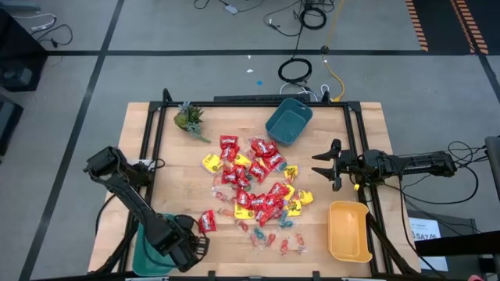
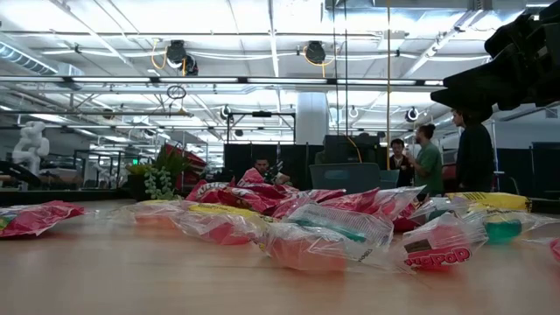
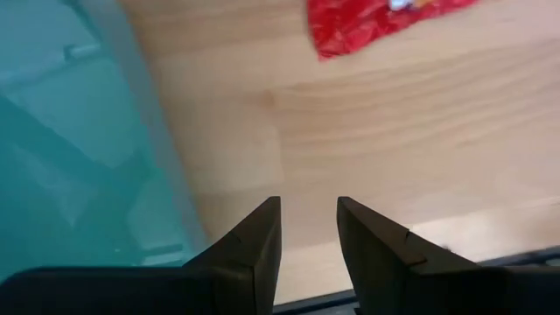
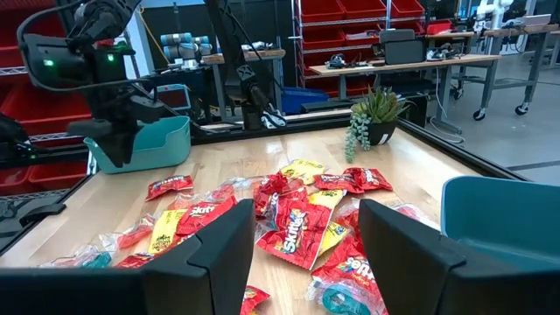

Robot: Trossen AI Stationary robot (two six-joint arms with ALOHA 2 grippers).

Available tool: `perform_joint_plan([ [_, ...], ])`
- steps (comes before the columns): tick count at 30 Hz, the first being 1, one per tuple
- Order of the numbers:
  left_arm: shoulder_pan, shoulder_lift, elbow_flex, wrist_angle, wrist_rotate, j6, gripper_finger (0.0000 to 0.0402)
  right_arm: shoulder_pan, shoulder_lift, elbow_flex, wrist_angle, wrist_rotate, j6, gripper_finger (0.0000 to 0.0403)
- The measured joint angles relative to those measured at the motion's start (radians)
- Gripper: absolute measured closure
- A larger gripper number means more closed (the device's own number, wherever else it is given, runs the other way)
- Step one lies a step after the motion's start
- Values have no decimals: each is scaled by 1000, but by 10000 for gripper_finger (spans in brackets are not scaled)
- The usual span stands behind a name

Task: Sort candy
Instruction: Move the green bin to the top left of the table

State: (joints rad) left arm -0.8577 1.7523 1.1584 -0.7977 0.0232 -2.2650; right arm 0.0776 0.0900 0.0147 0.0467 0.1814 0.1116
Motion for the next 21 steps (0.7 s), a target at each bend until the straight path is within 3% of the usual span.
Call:
perform_joint_plan([
  [21,5,-85,0,-139,3,1,279,0,0,0,0,0,0,206],
])
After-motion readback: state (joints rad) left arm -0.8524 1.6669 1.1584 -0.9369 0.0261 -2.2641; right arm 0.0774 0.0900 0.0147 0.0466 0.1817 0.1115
